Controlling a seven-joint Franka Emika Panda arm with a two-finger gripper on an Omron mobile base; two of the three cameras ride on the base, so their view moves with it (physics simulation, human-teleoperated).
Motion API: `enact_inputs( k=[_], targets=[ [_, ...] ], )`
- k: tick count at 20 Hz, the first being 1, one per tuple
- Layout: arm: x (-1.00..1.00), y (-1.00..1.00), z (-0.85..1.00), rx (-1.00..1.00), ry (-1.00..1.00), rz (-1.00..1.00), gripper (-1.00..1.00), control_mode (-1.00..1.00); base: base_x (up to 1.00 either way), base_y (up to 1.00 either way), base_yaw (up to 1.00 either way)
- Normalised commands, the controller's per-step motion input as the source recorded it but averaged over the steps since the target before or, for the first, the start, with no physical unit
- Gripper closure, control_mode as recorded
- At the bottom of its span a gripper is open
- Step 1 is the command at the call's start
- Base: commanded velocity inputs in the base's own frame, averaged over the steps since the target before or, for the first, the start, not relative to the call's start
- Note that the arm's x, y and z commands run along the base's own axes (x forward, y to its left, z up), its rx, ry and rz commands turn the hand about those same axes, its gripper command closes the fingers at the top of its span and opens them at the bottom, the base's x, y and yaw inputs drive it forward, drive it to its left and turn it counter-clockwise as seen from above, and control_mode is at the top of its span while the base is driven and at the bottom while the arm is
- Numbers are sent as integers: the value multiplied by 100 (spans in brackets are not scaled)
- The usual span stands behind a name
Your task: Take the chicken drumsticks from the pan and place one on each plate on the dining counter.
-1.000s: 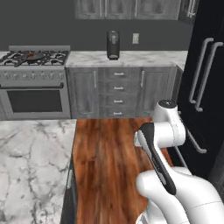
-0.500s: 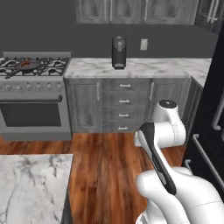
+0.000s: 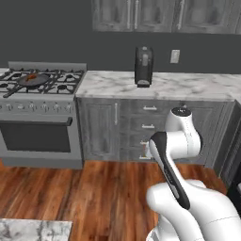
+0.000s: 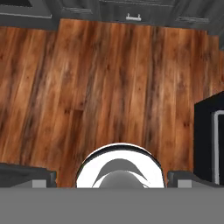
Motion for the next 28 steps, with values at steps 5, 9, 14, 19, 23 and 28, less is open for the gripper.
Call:
enact_inputs(
  k=[5, 9, 14, 19, 23, 28],
  targets=[
    [0, 0, 0, 0, 0, 0, -100, 100, 100, 0, 35],
    [0, 0, 0, 0, 0, 0, -100, 100, 100, 0, 46],
    [0, 0, 0, 0, 0, 0, -100, 100, 100, 0, 41],
    [0, 0, 0, 0, 0, 0, -100, 100, 99, 28, 14],
    [0, 0, 0, 0, 0, 0, -100, 100, 76, 68, -24],
    [0, 0, 0, 0, 0, 0, -100, 100, 70, 66, -48]
  ],
)
